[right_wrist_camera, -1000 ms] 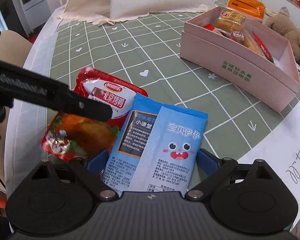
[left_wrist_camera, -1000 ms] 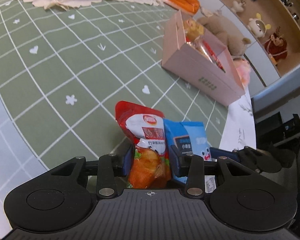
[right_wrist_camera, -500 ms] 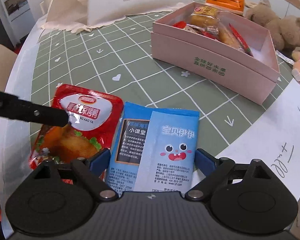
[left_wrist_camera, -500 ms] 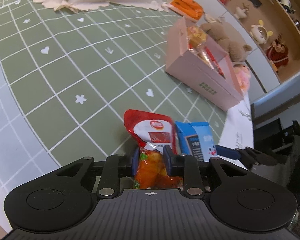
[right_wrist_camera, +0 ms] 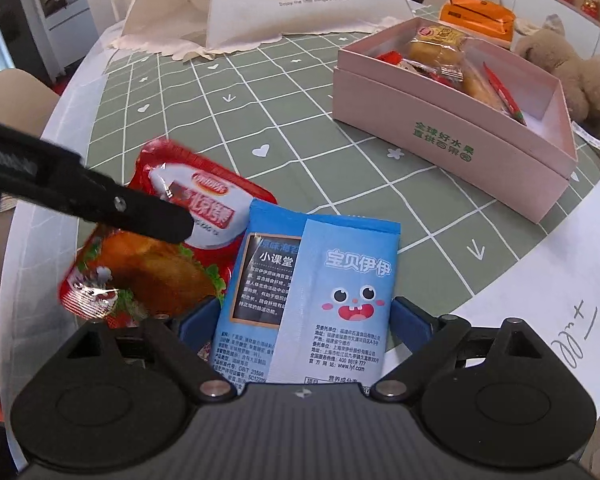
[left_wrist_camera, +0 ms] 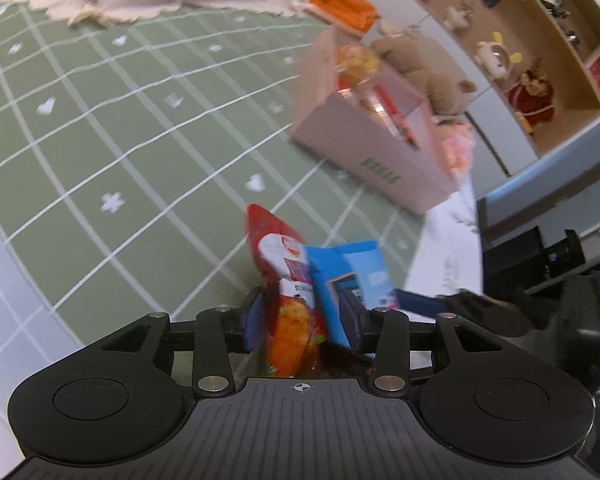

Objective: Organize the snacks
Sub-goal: 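Lift the chicken packet with the left tool while the right tool lifts the blue packets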

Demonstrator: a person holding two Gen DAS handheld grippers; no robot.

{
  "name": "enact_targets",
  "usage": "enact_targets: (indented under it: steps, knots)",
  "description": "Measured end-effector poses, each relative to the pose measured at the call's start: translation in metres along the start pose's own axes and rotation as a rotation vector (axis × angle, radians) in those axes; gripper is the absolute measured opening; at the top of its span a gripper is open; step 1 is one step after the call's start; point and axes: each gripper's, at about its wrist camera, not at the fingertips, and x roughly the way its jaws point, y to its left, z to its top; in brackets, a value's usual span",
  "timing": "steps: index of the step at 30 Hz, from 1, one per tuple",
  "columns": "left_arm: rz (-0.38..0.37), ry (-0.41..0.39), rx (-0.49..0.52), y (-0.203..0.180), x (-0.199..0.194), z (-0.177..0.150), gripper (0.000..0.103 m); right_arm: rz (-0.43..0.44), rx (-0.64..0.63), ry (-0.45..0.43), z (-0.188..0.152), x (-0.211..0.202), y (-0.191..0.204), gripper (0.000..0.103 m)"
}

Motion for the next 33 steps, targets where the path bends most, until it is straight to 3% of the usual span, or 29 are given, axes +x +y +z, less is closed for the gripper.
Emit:
enact_targets:
  steps: [4,12,14,16,21,25,27,29,33]
  knots:
    - [-0.010,0.001,0.014,-0.010,0.006,0.005,0.045,0.031,0.016,-0.007,0.000,-0.002,-0.008,0.093]
    - [0.068,0.055,0.002,-0.011,0.035,0.004,0.044,0.057,-0.011,-0.026,-0.005,-0.004,-0.012,0.093]
    - [0.065,0.053,-0.025,-0.007,0.034,0.004,0.037,0.056,-0.016,-0.030,-0.005,-0.004,-0.012,0.093]
    - [0.058,0.049,-0.040,-0.002,0.033,0.004,0.036,0.056,-0.015,-0.023,-0.005,-0.004,-0.014,0.092]
    - [0.093,0.034,-0.011,-0.005,0.018,-0.002,0.033,-0.022,0.008,-0.013,-0.007,-0.004,-0.026,0.092]
    - [0.067,0.027,-0.018,-0.007,0.009,-0.007,0.030,-0.024,0.003,-0.015,-0.007,-0.004,-0.025,0.093]
    - [0.056,0.059,-0.021,-0.007,0.016,-0.007,0.034,-0.018,-0.004,-0.022,-0.008,-0.004,-0.023,0.093]
    - [0.105,0.088,0.007,-0.012,0.027,-0.008,0.038,-0.023,-0.010,-0.031,-0.009,-0.003,-0.021,0.093]
    - [0.093,0.080,0.019,-0.019,0.035,-0.005,0.041,0.002,-0.016,-0.041,-0.010,-0.004,-0.021,0.093]
